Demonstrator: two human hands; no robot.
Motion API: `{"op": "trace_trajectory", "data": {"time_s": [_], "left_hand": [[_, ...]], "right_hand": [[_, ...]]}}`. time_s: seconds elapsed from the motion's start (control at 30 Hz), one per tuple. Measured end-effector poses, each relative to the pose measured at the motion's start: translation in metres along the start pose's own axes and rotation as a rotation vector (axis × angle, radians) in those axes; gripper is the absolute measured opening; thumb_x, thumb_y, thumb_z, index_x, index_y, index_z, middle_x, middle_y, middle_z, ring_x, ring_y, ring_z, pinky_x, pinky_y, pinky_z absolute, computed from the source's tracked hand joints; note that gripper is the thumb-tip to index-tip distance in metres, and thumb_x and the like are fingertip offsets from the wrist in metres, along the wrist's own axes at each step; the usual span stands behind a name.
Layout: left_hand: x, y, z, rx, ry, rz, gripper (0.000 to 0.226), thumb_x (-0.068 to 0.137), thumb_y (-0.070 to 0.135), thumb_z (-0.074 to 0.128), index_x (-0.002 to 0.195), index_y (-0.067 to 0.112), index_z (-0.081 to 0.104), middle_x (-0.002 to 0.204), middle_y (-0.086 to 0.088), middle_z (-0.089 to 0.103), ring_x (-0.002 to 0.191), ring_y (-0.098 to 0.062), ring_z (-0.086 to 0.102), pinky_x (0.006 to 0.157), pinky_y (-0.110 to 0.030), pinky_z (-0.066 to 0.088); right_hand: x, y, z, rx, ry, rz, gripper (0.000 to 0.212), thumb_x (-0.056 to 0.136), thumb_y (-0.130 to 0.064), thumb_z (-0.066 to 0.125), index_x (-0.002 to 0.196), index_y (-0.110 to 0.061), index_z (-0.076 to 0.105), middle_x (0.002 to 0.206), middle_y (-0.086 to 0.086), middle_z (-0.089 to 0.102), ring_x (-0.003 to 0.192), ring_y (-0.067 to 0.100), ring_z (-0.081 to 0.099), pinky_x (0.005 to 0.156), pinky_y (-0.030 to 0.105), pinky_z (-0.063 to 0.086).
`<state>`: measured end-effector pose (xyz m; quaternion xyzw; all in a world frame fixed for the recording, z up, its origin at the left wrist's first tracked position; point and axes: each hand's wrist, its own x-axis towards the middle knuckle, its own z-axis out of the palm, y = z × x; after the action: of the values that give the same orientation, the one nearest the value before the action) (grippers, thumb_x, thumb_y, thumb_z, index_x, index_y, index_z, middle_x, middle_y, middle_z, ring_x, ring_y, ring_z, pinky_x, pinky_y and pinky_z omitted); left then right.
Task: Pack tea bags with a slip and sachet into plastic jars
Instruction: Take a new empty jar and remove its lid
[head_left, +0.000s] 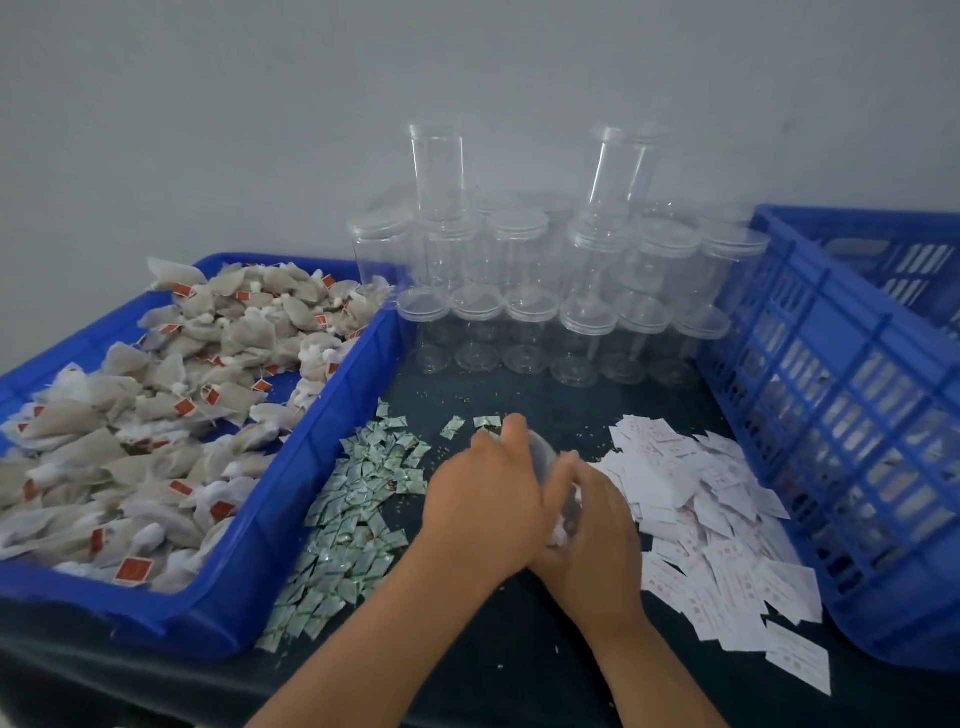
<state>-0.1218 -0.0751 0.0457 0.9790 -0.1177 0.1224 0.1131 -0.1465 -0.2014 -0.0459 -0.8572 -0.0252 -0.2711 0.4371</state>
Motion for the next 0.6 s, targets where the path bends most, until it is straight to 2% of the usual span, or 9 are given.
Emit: {"op": "trace_trajectory", "data": {"time_s": [0.07,0.13,0.17,0.2,0.23,0.33,0.43,0.5,0.6], "left_hand": [[0.01,-0.01,-0.008,-0.048,-0.124,-0.009,0.053,0.103,0.06,0.036,0.131,0.015,0.041,0.106,-0.014,0.064,0.09,-0.036,0.07,0.067,-0.04,0.052],[0.02,-0.026,-0.02,-0.434,-0.397,-0.128,0.045,0.103,0.044,0.057,0.137,0.017,0.047,0.11,-0.018,0.069,0.092,-0.039,0.074,0.074,-0.045,0.061],[0.021,-0.034,-0.027,-0.751,-0.538,-0.27,0.043,0.103,0.051,0.056,0.131,0.019,0.055,0.102,-0.016,0.075,0.085,-0.038,0.077,0.07,-0.043,0.063],[0.021,-0.04,-0.028,-0.994,-0.595,-0.37,0.044,0.103,0.058,0.05,0.124,0.021,0.062,0.093,-0.011,0.079,0.079,-0.035,0.079,0.066,-0.039,0.064],[0.021,-0.046,-0.025,-1.055,-0.555,-0.395,0.044,0.104,0.059,0.045,0.118,0.023,0.066,0.087,-0.006,0.08,0.074,-0.031,0.079,0.065,-0.038,0.063],[0.015,-0.056,0.001,-0.825,-0.294,-0.314,0.033,0.108,0.042,0.042,0.105,0.027,0.071,0.073,0.004,0.078,0.063,-0.017,0.076,0.068,-0.031,0.059],[0.014,-0.064,0.023,-0.769,-0.117,-0.341,0.029,0.106,0.04,0.048,0.09,0.033,0.072,0.066,0.007,0.074,0.056,-0.014,0.072,0.056,-0.026,0.053],[0.012,-0.068,0.042,-0.539,-0.027,-0.273,0.032,0.105,0.043,0.053,0.083,0.03,0.072,0.068,0.007,0.07,0.061,-0.015,0.069,0.053,-0.025,0.045],[0.006,-0.072,0.065,-0.235,0.002,-0.205,0.022,0.102,0.043,0.06,0.101,0.031,0.078,0.093,0.006,0.057,0.083,-0.012,0.055,0.063,-0.027,0.04]], "right_hand": [[0.0,0.001,0.002,-0.064,0.093,-0.054,0.08,0.071,-0.065,0.079,0.136,-0.022,0.061,0.124,-0.015,0.066,0.107,0.016,0.066,0.089,0.037,0.056],[0.002,0.0,-0.001,0.054,0.175,0.068,0.087,0.066,-0.071,0.083,0.139,-0.031,0.056,0.129,-0.019,0.063,0.107,0.009,0.068,0.084,0.03,0.059],[0.003,0.0,-0.004,0.149,0.193,0.146,0.089,0.062,-0.072,0.085,0.139,-0.04,0.053,0.131,-0.025,0.061,0.107,0.003,0.067,0.079,0.025,0.057],[0.004,0.002,-0.007,0.232,0.188,0.201,0.089,0.059,-0.071,0.087,0.136,-0.047,0.05,0.131,-0.029,0.06,0.108,-0.001,0.066,0.078,0.023,0.056],[0.005,0.004,-0.009,0.304,0.182,0.23,0.088,0.058,-0.068,0.089,0.135,-0.049,0.05,0.13,-0.03,0.06,0.111,-0.003,0.065,0.079,0.025,0.057],[0.005,0.006,-0.01,0.458,0.138,0.257,0.084,0.06,-0.057,0.092,0.134,-0.051,0.052,0.127,-0.025,0.063,0.106,0.003,0.07,0.079,0.031,0.061],[0.002,0.001,-0.009,0.481,0.067,0.228,0.078,0.062,-0.055,0.092,0.127,-0.065,0.05,0.126,-0.024,0.066,0.093,0.011,0.074,0.076,0.025,0.061],[0.002,0.001,-0.009,0.469,0.035,0.224,0.077,0.063,-0.053,0.092,0.125,-0.068,0.05,0.125,-0.027,0.066,0.089,0.008,0.075,0.081,0.024,0.061],[0.002,0.002,-0.008,0.47,-0.001,0.226,0.081,0.066,-0.04,0.096,0.132,-0.054,0.051,0.121,-0.032,0.067,0.082,0.006,0.076,0.086,0.027,0.061]]}}
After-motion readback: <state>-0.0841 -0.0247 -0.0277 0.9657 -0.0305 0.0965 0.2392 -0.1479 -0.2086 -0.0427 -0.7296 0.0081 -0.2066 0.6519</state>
